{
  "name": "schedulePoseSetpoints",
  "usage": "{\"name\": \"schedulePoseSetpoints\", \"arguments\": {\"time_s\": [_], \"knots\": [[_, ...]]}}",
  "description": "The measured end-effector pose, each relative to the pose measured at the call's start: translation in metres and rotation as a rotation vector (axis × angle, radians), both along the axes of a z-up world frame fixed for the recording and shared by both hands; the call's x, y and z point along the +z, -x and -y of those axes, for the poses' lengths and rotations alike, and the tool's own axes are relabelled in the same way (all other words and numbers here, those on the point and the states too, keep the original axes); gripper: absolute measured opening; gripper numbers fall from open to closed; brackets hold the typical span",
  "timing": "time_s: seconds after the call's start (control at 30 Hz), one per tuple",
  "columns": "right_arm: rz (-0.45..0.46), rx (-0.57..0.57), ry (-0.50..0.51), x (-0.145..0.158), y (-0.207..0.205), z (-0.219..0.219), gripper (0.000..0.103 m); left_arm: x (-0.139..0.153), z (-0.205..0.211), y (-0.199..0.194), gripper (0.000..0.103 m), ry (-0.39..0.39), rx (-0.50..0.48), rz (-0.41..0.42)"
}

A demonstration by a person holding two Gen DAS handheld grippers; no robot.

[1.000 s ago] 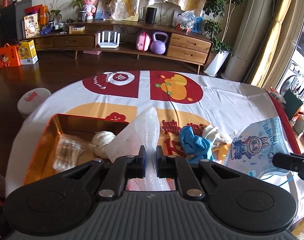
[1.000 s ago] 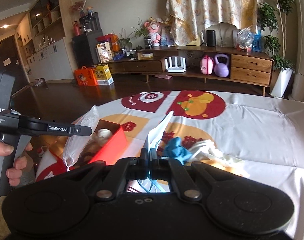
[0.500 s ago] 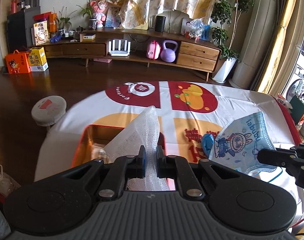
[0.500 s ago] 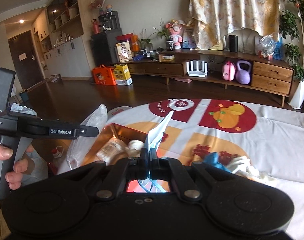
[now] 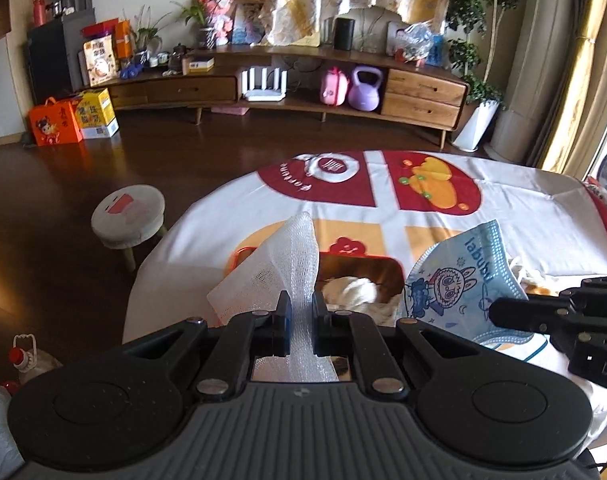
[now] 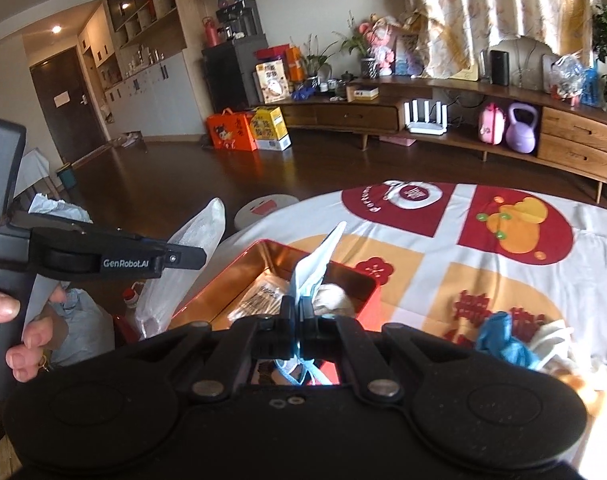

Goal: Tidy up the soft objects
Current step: 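Carry the plastic bag and mask into the tin box and open both grippers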

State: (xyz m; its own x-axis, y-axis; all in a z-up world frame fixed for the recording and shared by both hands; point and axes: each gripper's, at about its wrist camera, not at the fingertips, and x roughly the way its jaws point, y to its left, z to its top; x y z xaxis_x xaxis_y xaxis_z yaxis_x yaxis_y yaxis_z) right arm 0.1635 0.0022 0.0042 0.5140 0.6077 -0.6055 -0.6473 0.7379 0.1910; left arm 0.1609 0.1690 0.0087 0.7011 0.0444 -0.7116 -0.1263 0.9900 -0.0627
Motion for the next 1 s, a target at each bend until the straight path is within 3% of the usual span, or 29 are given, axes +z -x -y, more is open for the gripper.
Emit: {"name": "schedulePoseSetpoints", "arguments": {"time_s": [0.6, 1.0], "knots": [[-0.131, 0.054, 0.021, -0.052, -0.019, -0.047, 0.002, -0.054, -0.016, -0.055, 0.009, -0.036, 0.004, -0.081], [-0.145, 0.066, 0.091, -0.074, -0.025, -0.055, 0.002, -0.087, -0.01, -0.087, 0.009, -0.039, -0.026, -0.139]]}}
